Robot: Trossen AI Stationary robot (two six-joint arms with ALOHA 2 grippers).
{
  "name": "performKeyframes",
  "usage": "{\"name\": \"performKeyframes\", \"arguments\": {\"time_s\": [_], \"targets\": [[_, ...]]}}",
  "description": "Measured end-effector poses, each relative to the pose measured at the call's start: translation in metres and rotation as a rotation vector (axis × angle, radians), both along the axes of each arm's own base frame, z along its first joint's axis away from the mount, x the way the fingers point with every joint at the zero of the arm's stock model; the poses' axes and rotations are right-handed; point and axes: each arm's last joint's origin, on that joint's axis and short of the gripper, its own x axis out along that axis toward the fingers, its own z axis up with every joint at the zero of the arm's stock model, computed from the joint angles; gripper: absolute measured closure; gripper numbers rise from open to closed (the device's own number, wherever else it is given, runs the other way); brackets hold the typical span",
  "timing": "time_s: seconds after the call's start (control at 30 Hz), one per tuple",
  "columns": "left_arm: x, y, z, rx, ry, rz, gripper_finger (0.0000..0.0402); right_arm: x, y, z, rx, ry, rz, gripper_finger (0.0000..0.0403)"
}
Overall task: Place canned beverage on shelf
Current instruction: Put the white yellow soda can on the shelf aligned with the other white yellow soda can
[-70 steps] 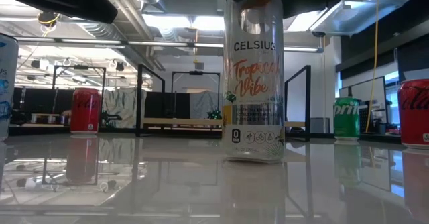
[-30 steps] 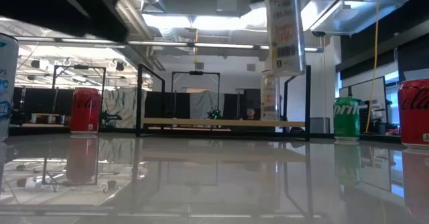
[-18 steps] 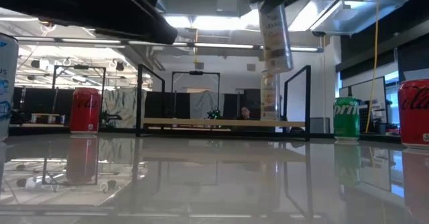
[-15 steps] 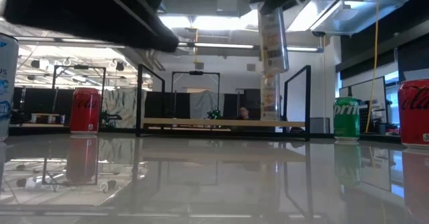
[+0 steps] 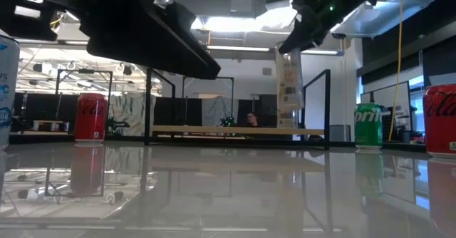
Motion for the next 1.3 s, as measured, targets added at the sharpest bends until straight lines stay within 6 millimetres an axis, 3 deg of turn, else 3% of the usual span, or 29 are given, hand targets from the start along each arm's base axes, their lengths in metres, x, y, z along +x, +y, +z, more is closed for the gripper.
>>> {"name": "performKeyframes", "arguments": {"time_s": [0.43,0.77,1.2,1.3], "targets": [[0.001,0.001,0.002,-0.043,-0.027,0.062,0.0271,-0.016,-0.033,-0.023,-0.005,-0.041,-0.031,0.0165],[0.002,0.002,0.002,-0.046,-0.028,0.065,0.0271,-0.021,-0.039,-0.045,0.008,-0.037,-0.051,0.0165],[0.002,0.002,0.002,-0.045,-0.029,0.064,0.0271,-0.022,-0.040,-0.046,-0.002,-0.030,-0.057,0.0164],[0.002,0.002,0.002,-0.045,-0.029,0.064,0.0271,-0.022,-0.040,-0.046,-0.001,-0.026,-0.056,0.0111]]}}
